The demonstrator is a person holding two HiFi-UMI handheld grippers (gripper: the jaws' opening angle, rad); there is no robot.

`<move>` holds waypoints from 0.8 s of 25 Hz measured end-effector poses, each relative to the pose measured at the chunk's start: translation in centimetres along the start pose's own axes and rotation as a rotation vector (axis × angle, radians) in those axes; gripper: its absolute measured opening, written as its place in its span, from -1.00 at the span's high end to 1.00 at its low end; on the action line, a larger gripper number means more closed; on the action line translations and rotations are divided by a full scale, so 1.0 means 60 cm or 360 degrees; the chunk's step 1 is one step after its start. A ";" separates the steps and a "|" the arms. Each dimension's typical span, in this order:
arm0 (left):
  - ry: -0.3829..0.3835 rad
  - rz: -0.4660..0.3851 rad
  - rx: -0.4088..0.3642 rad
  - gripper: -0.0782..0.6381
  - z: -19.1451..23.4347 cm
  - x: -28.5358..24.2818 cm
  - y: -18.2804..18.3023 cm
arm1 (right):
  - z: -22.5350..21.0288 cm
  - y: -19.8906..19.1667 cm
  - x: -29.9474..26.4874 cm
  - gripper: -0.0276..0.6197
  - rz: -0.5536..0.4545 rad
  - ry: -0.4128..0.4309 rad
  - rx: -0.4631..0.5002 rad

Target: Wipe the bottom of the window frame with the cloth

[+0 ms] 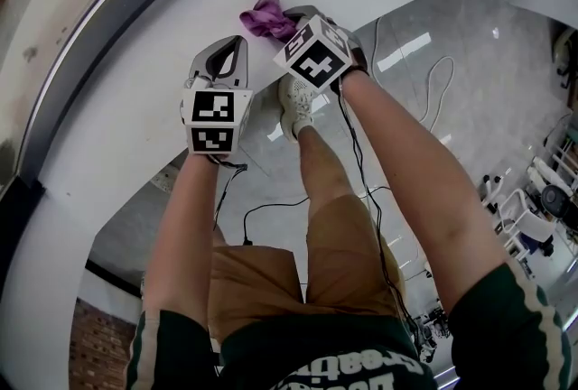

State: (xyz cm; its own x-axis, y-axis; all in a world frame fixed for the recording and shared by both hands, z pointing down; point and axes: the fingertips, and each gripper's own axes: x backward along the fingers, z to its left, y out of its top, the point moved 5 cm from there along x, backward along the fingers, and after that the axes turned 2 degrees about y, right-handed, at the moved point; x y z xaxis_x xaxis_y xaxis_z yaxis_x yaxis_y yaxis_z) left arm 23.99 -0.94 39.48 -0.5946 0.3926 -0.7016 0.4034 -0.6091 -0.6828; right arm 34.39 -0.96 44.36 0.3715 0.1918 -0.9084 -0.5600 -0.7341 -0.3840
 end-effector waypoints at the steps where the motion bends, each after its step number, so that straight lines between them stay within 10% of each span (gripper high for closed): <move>1: -0.0004 -0.0006 -0.0001 0.76 -0.002 -0.002 0.003 | -0.003 -0.002 0.001 0.40 -0.0003 -0.0008 -0.0014; 7: -0.0009 -0.0038 0.0001 0.76 -0.006 -0.003 0.021 | -0.006 -0.001 0.016 0.40 0.0001 -0.0074 0.0000; 20: 0.0035 -0.0121 -0.0062 0.77 0.004 0.121 0.121 | 0.011 0.064 0.216 0.40 -0.0526 -0.0008 -0.0181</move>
State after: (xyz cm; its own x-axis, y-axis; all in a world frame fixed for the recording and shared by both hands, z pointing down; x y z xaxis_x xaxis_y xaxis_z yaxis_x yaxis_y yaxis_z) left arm 22.42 -2.70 29.49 -0.6094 0.4518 -0.6515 0.3846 -0.5501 -0.7412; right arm 36.55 -0.83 31.02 0.5153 0.4340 -0.7390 -0.3240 -0.6996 -0.6368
